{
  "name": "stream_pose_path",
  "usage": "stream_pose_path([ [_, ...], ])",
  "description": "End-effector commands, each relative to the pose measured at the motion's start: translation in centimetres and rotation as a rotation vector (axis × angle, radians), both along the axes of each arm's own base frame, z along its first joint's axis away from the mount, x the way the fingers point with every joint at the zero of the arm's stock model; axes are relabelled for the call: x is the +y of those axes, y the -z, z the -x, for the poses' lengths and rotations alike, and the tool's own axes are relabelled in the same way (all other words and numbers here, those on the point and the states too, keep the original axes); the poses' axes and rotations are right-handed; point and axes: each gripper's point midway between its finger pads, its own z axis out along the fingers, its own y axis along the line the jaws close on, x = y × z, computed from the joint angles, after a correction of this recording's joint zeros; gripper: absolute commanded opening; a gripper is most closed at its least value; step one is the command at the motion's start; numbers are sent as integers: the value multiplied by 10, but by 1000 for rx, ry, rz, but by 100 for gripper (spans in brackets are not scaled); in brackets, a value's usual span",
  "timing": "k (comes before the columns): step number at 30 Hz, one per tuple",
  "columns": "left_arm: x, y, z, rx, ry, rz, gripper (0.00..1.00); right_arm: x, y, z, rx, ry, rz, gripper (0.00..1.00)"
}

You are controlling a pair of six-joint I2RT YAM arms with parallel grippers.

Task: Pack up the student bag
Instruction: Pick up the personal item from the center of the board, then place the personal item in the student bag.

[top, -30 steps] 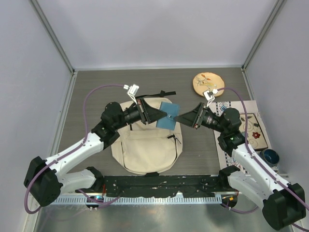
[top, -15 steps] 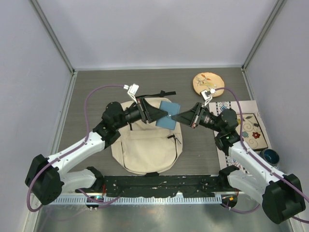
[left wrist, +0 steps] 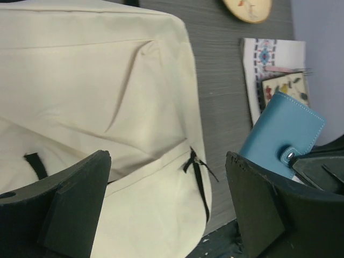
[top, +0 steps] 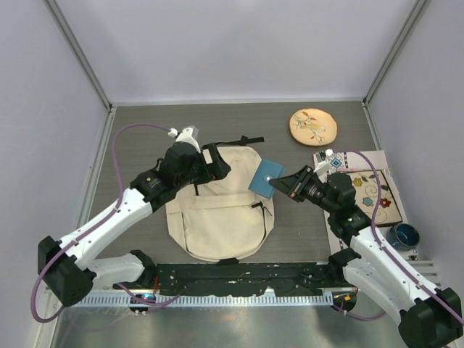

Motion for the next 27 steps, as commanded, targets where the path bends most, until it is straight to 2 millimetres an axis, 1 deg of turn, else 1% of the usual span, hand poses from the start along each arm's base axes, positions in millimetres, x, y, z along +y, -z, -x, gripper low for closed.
stream_pose_path([
  [1,27,29,-1,107,-68,-223,89,-11,29,-6,60,79,71,1],
  [2,20,36,-1,137,-48,-223,87,-11,30,-7,66,78,71,1],
  [5,6,40,-1,166,-38,-210,84,-11,28,-8,61,80,67,1],
  [6,1,46,-3,182,-39,-219,83,-11,26,-9,57,82,66,1],
  [8,-6,51,3,207,-39,-240,83,-12,24,-11,52,90,68,1],
  [9,-6,53,0,210,-61,-266,83,-11,25,-11,53,90,69,1],
  [10,-6,59,7,237,-60,-298,83,-11,24,-12,50,91,70,1],
  [12,-5,64,8,263,-96,-302,83,-11,25,-12,51,91,73,1],
  [15,1,73,6,281,-163,-299,82,-9,25,-12,53,82,65,1],
  [17,4,75,4,276,-193,-300,82,-9,25,-12,56,79,64,1],
  [18,4,74,2,274,-203,-294,82,-8,24,-12,50,77,62,1],
  [19,3,78,1,279,-209,-305,82,-9,24,-13,50,79,62,1],
  [20,2,76,-2,276,-213,-305,82,-9,24,-13,48,80,62,1],
  [24,1,89,-4,314,-223,-358,80,-8,26,-13,49,77,65,1],
  [25,0,91,-5,320,-224,-355,78,-7,26,-13,50,74,66,1],
  [27,-2,99,-5,336,-224,-359,78,-7,27,-13,49,72,65,1],
])
